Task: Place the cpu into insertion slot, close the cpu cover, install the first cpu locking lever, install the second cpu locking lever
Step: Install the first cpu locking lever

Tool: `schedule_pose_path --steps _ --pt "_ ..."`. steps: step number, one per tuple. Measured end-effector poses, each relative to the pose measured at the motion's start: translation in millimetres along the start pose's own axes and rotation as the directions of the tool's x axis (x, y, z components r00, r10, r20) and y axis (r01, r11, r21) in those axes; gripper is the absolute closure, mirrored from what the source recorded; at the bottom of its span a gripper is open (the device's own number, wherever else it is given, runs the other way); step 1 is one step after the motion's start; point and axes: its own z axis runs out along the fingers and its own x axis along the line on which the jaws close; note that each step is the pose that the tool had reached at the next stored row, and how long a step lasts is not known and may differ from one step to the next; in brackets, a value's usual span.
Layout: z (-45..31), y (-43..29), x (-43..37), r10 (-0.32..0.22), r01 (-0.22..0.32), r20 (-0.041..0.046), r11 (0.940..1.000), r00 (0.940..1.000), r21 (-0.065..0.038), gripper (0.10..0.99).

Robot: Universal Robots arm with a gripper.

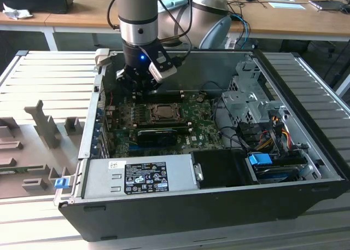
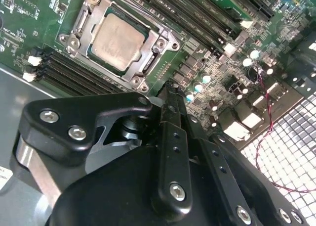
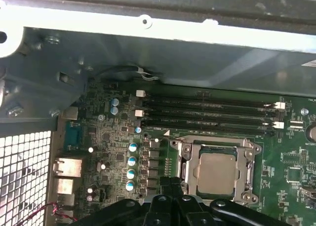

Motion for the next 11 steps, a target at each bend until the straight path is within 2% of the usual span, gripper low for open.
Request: schedule_pose_path --steps 5,11 --pt "0.4 1.1 3.9 0.002 -0.002 0.0 1.0 1.0 0.0 0.98" --pt "0.7 6.5 11.4 0.002 -0.002 0.0002 1.0 1.0 0.0 0.98"
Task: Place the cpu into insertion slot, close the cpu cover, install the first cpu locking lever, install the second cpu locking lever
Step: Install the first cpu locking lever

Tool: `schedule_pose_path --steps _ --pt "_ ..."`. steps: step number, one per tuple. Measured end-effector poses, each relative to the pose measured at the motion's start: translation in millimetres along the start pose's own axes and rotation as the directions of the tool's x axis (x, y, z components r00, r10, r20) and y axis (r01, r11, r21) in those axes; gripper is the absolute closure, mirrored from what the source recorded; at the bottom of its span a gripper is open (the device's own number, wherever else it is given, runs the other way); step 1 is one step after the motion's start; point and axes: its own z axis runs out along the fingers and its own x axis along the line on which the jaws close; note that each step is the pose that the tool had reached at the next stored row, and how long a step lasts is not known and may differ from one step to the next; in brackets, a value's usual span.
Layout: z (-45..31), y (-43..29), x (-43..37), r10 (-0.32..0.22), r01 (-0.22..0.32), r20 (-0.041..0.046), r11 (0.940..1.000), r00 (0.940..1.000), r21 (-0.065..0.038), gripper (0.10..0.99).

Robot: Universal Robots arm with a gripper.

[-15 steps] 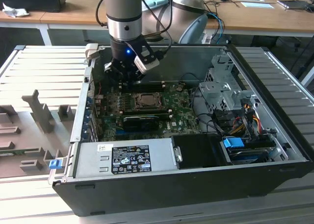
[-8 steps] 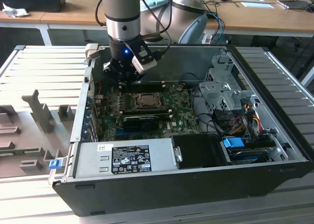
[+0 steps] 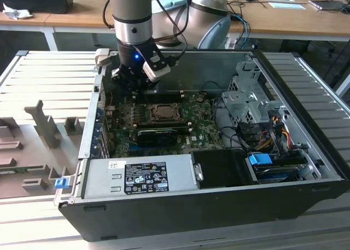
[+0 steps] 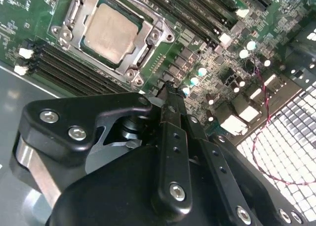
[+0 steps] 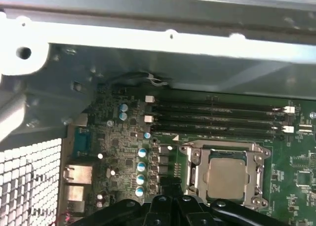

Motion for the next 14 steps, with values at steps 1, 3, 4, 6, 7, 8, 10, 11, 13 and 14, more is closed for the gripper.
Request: schedule_pose_path --steps 1,3,4,6,7,8,10,11,13,14 --pt "0.0 1.7 1.4 0.0 0.0 -0.0001 1.0 1.0 0.0 0.98" --pt "0.4 9.4 3.2 0.0 0.0 0.0 1.0 1.0 0.0 0.98" --pt "0.6 11.0 3.5 0.0 0.0 0.0 1.0 1.0 0.0 0.98" --pt "0.8 14.3 4.8 0.0 0.0 -0.0001 1.0 1.0 0.0 0.98" --pt "0.9 15.4 5.7 0.0 0.0 -0.0001 1.0 1.0 0.0 0.98" --pt "0.9 17.2 6.5 0.0 0.0 0.0 1.0 1.0 0.0 0.98" --pt "0.9 19.8 7.8 0.0 0.0 -0.0001 1.0 1.0 0.0 0.98" --pt "1.0 22.9 7.8 0.0 0.0 -0.0001 1.0 1.0 0.0 0.98" --pt "-0.8 26.0 7.8 0.0 0.0 -0.0002 1.0 1.0 0.0 0.98" --pt "-1.2 27.0 7.7 0.0 0.0 -0.0001 1.0 1.0 0.0 0.98"
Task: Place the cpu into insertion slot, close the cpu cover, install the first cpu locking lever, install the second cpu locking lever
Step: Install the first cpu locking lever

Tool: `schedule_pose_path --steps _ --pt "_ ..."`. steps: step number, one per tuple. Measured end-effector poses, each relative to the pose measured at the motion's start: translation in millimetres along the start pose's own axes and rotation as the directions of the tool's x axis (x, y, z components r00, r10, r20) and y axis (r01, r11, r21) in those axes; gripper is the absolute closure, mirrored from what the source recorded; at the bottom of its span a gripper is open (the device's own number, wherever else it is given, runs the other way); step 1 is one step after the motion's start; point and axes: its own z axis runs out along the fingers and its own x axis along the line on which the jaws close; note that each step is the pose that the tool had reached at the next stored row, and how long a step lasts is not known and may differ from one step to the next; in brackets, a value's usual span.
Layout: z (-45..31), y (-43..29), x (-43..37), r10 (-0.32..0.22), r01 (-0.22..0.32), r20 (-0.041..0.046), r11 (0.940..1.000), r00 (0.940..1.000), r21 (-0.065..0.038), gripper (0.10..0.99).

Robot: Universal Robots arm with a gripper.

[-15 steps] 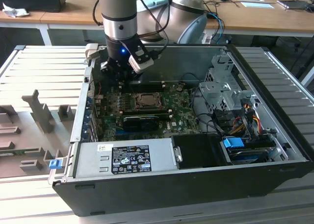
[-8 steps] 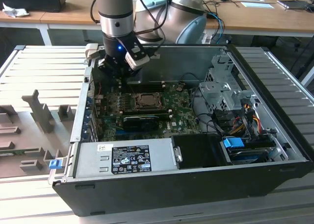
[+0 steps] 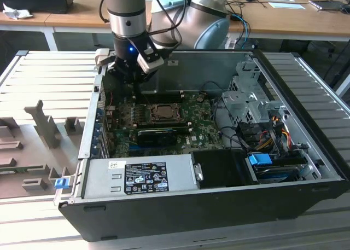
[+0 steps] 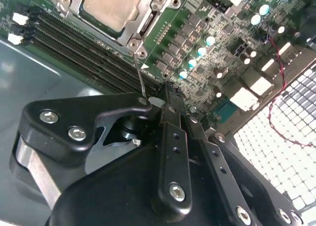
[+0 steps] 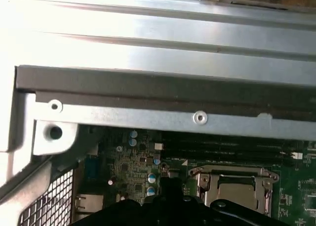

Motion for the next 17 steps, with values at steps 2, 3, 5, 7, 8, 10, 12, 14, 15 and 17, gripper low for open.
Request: schedule_pose_path --steps 2,3,5,7,8,10,12,14,15,17 --pt "-0.1 0.7 0.0 0.0 0.0 0.0 1.0 1.0 0.0 0.98" --pt "-0.1 0.7 -0.1 0.0 0.0 0.0 1.0 1.0 0.0 0.98" --pt "0.0 0.7 -0.5 0.0 0.0 0.0 1.0 1.0 0.0 0.98" --pt "0.0 0.6 -1.9 0.0 0.0 0.0 1.0 1.0 0.0 0.98" --pt "0.0 0.5 -2.3 0.0 0.0 0.0 1.0 1.0 0.0 0.98" --pt "0.1 0.5 -3.3 0.0 0.0 0.0 1.0 1.0 0.0 0.98" --pt "0.1 0.4 -4.7 0.0 0.0 0.0 1.0 1.0 0.0 0.98" --pt "0.2 0.3 -6.4 0.0 0.0 0.0 1.0 1.0 0.0 0.98" --pt "0.3 0.2 -7.4 0.0 0.0 0.0 1.0 1.0 0.0 0.98" --pt "0.4 0.0 -9.5 0.0 0.0 0.0 1.0 1.0 0.0 0.98"
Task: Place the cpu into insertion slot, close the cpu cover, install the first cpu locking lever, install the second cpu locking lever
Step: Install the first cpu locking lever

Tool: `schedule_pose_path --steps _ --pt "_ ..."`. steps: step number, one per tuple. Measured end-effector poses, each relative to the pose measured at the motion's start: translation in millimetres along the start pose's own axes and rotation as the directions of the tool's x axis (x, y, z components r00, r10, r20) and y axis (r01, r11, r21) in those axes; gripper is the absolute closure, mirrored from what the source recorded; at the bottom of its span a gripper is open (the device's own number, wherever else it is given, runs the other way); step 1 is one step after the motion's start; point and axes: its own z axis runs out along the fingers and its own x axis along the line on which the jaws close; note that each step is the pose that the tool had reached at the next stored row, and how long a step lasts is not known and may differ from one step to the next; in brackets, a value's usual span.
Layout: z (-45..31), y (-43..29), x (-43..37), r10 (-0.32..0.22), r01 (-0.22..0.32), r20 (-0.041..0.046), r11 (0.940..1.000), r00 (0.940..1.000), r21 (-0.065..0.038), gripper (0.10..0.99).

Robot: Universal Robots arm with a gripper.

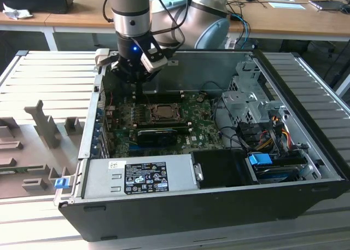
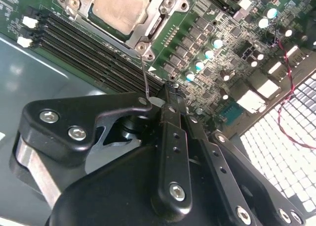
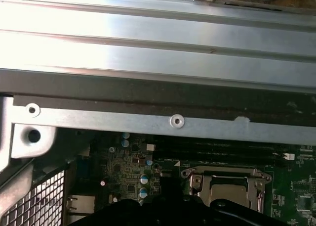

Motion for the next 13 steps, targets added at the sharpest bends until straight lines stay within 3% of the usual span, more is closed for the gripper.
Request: schedule_pose_path --steps 13 --pt "1.1 -1.1 -14.9 0.0 0.0 -0.0001 1.0 1.0 0.0 0.98"
